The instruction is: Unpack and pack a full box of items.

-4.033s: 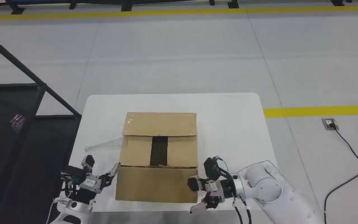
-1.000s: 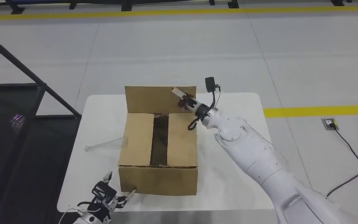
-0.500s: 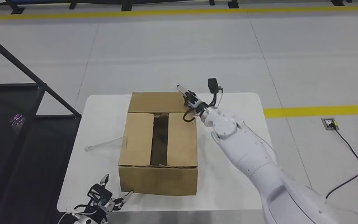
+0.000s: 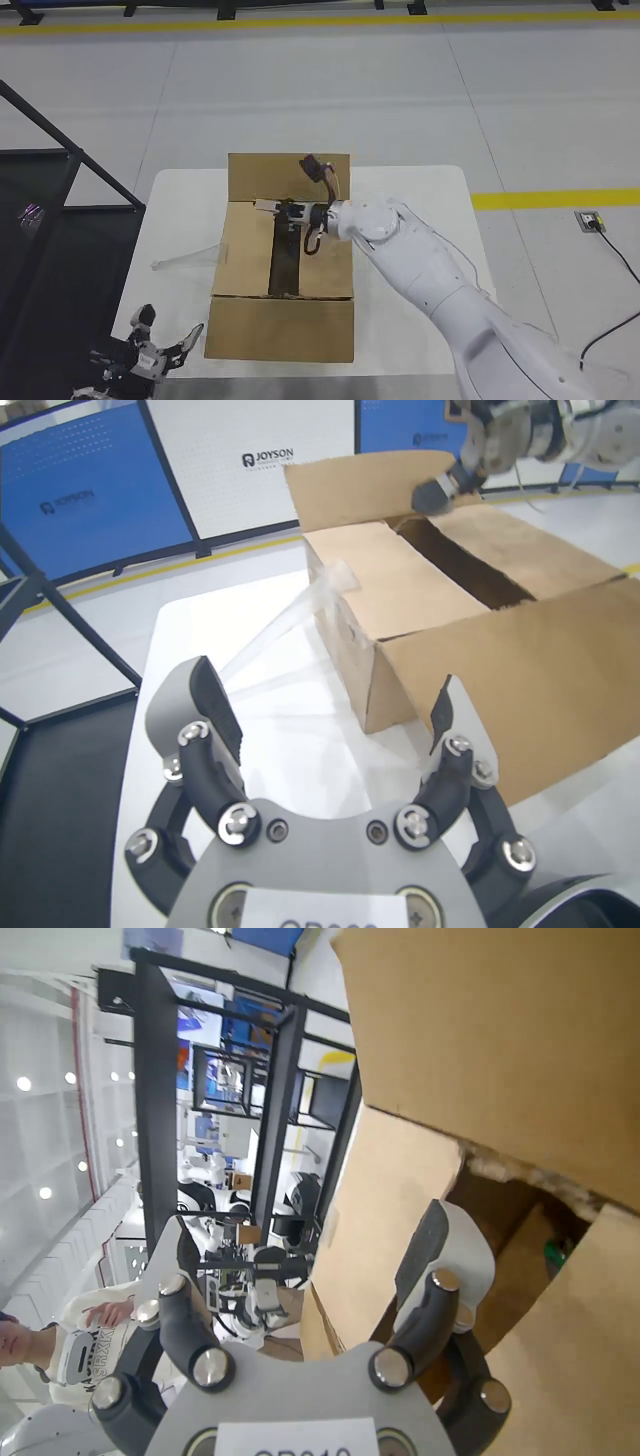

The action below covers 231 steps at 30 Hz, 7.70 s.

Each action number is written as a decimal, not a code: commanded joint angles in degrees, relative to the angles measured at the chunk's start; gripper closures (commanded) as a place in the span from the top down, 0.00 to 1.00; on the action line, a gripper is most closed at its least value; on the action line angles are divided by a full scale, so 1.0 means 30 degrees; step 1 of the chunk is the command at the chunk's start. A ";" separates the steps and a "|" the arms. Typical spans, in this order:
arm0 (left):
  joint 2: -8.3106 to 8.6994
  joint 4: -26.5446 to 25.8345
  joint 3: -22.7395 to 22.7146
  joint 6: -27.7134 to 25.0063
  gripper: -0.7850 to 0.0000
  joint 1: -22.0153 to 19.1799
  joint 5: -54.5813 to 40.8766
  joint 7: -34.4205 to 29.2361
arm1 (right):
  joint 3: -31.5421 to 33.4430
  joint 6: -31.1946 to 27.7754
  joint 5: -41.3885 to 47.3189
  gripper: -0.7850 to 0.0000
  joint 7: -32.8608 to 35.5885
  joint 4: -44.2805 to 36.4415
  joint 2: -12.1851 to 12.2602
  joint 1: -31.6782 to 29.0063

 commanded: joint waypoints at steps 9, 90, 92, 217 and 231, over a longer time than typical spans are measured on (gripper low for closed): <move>-0.0092 0.0097 -0.0323 -0.0124 1.00 0.0257 -0.1407 -0.0633 | -0.0243 0.0982 0.0855 1.00 0.1640 0.2114 -0.1652 0.0118; -0.0194 -0.7942 -0.4056 -0.3368 1.00 0.0441 -1.0387 -1.0956 | 0.7994 -1.2264 -0.1364 1.00 0.2273 -0.7673 0.1947 -0.5004; -0.0118 -0.8446 -0.2850 -0.3161 1.00 -0.0176 -1.0955 -1.2790 | 0.8967 -1.2548 -0.2216 1.00 0.1989 -0.8952 0.2479 -0.6099; -0.0444 -0.3547 -0.2996 0.1225 1.00 -0.7569 -2.6464 -2.1593 | 0.7252 0.2026 -1.8492 1.00 0.9117 -2.0866 0.6132 -0.4501; -0.0309 -0.2355 -0.4226 -0.0913 1.00 -0.5134 -2.7939 -2.2361 | -0.2654 0.4968 -1.8524 1.00 0.8505 -0.6603 0.0921 0.1603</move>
